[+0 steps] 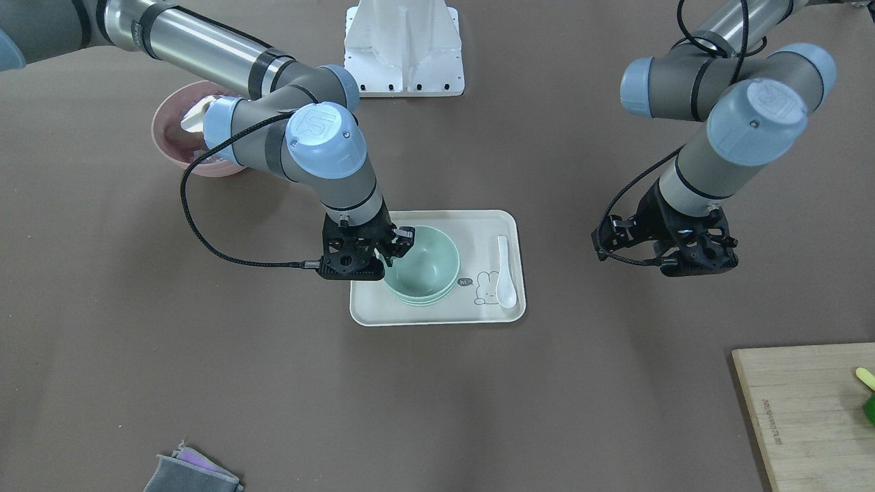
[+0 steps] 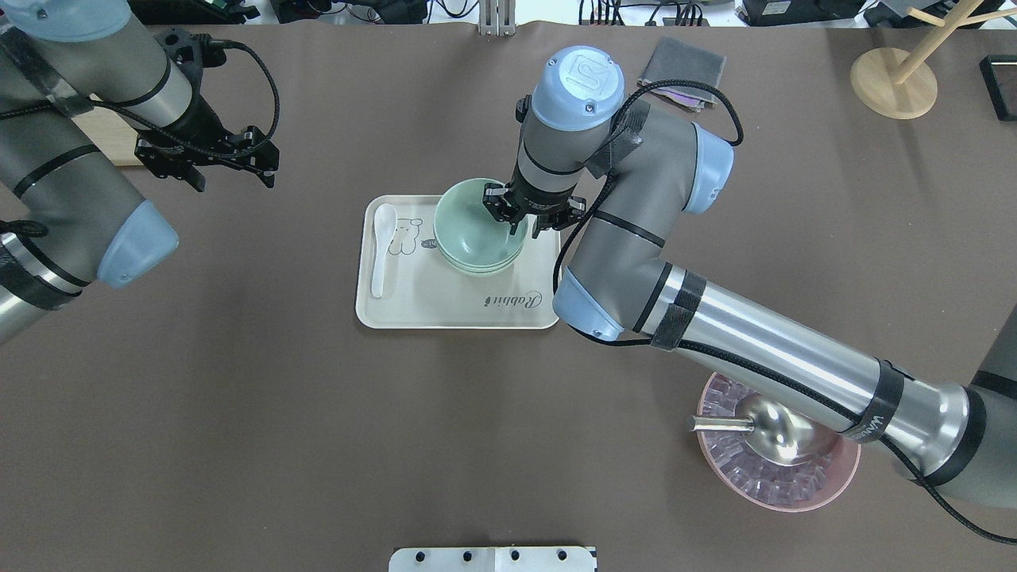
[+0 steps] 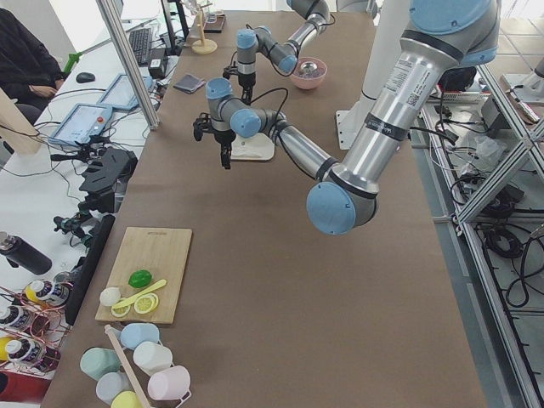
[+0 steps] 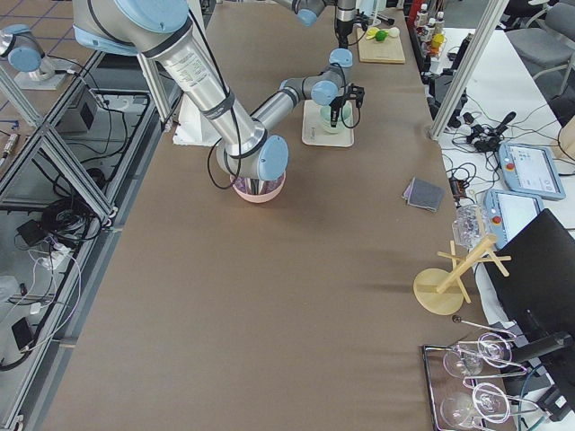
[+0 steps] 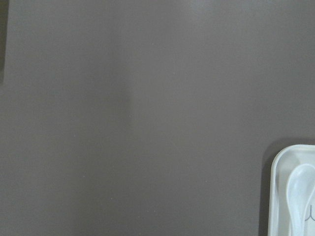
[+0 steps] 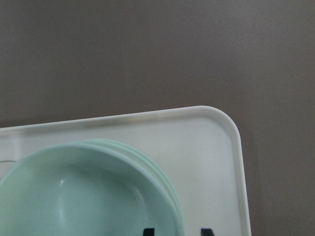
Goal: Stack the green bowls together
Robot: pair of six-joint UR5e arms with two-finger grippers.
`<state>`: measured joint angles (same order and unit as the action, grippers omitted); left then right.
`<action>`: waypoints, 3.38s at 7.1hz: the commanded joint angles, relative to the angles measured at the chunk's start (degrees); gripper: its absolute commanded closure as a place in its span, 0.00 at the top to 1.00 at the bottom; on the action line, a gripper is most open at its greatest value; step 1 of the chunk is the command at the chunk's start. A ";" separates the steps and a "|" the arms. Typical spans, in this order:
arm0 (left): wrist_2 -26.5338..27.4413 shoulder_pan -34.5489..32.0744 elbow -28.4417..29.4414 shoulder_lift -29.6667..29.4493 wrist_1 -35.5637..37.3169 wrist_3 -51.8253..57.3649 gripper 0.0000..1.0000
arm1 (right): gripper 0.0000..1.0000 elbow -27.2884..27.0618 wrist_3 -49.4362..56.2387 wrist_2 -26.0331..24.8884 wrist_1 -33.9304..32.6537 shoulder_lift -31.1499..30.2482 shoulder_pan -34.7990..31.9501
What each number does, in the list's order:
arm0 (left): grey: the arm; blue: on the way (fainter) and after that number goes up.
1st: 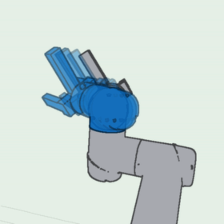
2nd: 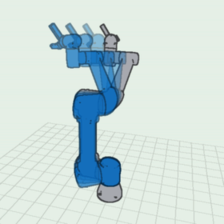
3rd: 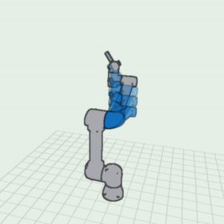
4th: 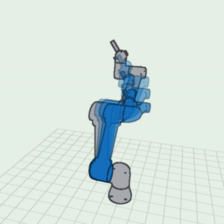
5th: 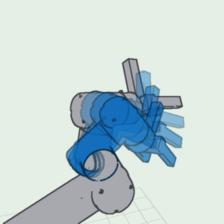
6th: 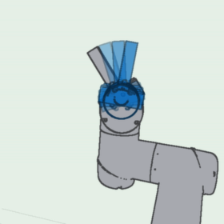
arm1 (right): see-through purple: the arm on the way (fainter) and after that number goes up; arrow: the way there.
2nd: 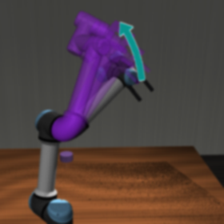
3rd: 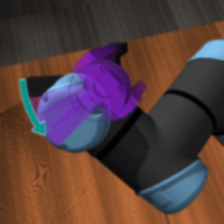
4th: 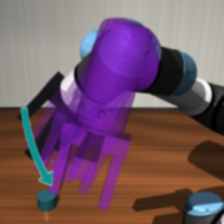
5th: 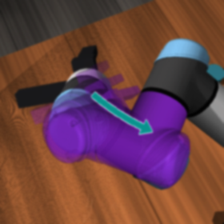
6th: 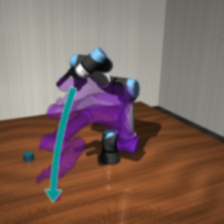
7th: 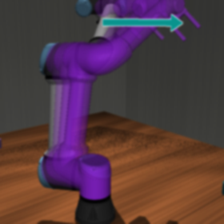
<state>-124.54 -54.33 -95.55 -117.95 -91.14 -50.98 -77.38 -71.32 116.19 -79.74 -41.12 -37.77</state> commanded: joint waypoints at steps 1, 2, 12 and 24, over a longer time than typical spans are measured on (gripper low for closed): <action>-0.09 -0.08 0.02 0.00 -0.09 0.09 0.98 | 1.00 -0.49 0.39 0.78 -0.15 -0.01 -1.07; -0.17 -0.51 -0.59 0.00 -0.09 0.09 0.98 | 1.00 -1.01 0.48 3.14 -0.59 -0.10 -2.47; -9.14 -34.85 5.78 19.42 0.26 47.76 0.98 | 1.00 -26.08 66.78 16.51 -25.47 -42.95 -38.74; -10.99 -33.39 1.16 24.35 -0.44 34.81 0.98 | 1.00 -17.88 71.93 19.42 -16.57 -51.70 -50.38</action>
<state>-135.58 -87.75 -94.45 -93.64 -91.58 -16.08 -94.33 0.60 135.50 -94.12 -93.20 -88.00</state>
